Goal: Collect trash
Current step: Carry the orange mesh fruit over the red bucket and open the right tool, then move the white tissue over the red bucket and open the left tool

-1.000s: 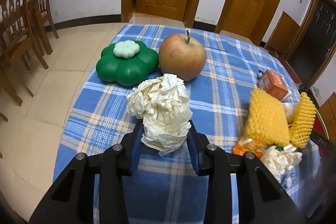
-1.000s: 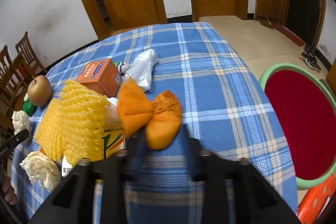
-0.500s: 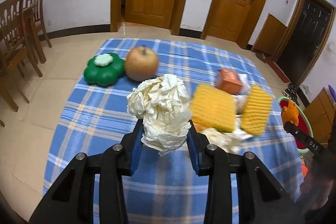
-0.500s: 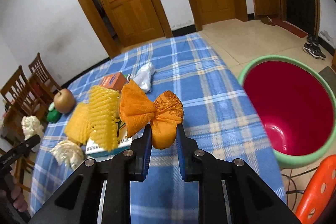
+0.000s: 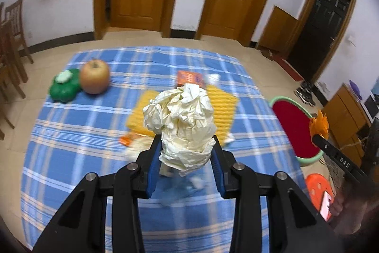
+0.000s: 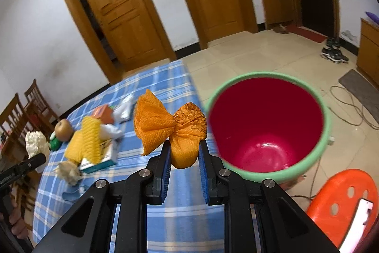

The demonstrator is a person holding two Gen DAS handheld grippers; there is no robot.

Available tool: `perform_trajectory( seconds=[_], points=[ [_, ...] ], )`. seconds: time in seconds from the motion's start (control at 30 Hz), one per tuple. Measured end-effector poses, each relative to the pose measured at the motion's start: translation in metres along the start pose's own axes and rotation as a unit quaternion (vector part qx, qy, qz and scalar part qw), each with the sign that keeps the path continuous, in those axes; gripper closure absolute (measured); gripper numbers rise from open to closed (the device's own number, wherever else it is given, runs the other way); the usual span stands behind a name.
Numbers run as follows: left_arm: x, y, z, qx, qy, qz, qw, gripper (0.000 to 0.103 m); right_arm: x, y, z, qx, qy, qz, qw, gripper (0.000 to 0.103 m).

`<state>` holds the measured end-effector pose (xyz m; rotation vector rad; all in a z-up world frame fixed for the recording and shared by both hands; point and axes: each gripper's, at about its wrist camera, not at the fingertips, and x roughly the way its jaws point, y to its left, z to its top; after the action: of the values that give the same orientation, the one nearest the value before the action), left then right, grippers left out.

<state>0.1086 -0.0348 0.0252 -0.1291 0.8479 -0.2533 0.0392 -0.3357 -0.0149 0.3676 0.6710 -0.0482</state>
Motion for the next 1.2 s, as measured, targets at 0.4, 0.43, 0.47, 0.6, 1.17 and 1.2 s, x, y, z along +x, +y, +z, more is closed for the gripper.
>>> perform_trajectory(
  seconds=[0.4, 0.43, 0.47, 0.6, 1.17, 1.2],
  points=[
    [0.037, -0.078, 0.004, 0.068, 0.029, -0.045, 0.9963, 0.064, 0.004, -0.065, 0.000, 0.056, 0.001, -0.061, 0.997, 0.081],
    [0.041, -0.084, 0.005, 0.074, 0.033, -0.050, 0.9954, 0.064, 0.007, -0.068, 0.001, 0.059, 0.003, -0.062, 0.996, 0.080],
    [0.044, -0.089, 0.005, 0.079, 0.034, -0.052, 0.9949, 0.064, 0.010, -0.071, 0.001, 0.062, 0.004, -0.065, 0.996, 0.078],
    [0.052, -0.110, 0.008, 0.102, 0.037, -0.059, 0.9923, 0.064, 0.021, -0.082, 0.004, 0.083, 0.012, -0.069, 0.994, 0.073],
    [0.096, -0.198, 0.007, 0.199, 0.063, -0.106, 0.9723, 0.064, -0.017, -0.097, 0.009, 0.111, -0.021, -0.102, 0.988, 0.063],
    [0.100, -0.204, 0.005, 0.205, 0.066, -0.108, 0.9705, 0.064, -0.020, -0.098, 0.007, 0.115, -0.025, -0.103, 0.988, 0.063]
  ],
)
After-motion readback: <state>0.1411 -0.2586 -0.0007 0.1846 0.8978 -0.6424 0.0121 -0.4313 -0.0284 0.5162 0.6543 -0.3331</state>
